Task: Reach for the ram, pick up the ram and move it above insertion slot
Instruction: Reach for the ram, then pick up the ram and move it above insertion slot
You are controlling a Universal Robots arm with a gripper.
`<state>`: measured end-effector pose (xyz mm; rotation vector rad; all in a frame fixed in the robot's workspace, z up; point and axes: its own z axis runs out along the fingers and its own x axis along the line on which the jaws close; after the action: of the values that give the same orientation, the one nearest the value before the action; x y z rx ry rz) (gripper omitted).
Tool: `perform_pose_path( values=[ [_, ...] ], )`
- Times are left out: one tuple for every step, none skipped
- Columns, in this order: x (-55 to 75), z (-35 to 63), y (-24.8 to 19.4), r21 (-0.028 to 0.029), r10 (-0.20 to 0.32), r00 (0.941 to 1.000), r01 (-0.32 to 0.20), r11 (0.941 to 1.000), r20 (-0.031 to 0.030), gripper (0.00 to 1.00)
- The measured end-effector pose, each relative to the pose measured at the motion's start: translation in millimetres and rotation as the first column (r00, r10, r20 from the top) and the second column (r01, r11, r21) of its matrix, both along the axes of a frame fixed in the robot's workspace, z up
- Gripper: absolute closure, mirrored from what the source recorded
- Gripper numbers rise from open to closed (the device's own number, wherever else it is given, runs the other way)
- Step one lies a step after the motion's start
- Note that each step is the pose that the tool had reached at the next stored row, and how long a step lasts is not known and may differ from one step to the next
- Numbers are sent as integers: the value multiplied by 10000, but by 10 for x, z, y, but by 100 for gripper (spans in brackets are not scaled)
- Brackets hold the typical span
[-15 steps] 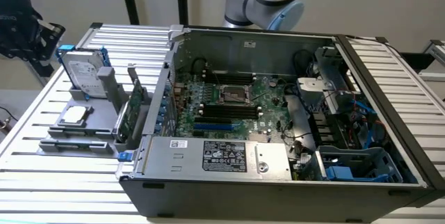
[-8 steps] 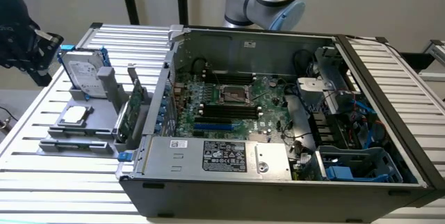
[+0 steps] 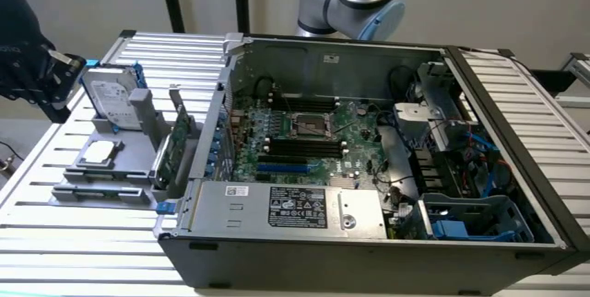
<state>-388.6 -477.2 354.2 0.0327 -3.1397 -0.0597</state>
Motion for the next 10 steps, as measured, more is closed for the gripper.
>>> perform_pose_path(
  values=[
    [1, -1, 0, 1, 48, 10000, -48, 10000, -3, 89],
    [0, -2, 0, 2, 199, 9998, -199, 9998, -7, 89],
    [0, -3, 0, 3, 360, 9994, -360, 9994, -12, 89],
    [0, -4, -1, 4, 521, 9986, -521, 9986, -15, 89],
    [0, -4, -1, 4, 679, 9977, -679, 9977, -19, 89],
    [0, -4, -1, 4, 835, 9965, -835, 9965, -23, 89],
    [0, -4, -1, 4, 1009, 9949, -1009, 9949, -28, 89],
    [0, -3, 0, 4, 1170, 9931, -1170, 9931, -32, 89],
    [0, -4, -1, 5, 1328, 9911, -1328, 9911, -35, 89],
    [0, -4, -1, 5, 1490, 9888, -1490, 9888, -38, 89]
  ],
)
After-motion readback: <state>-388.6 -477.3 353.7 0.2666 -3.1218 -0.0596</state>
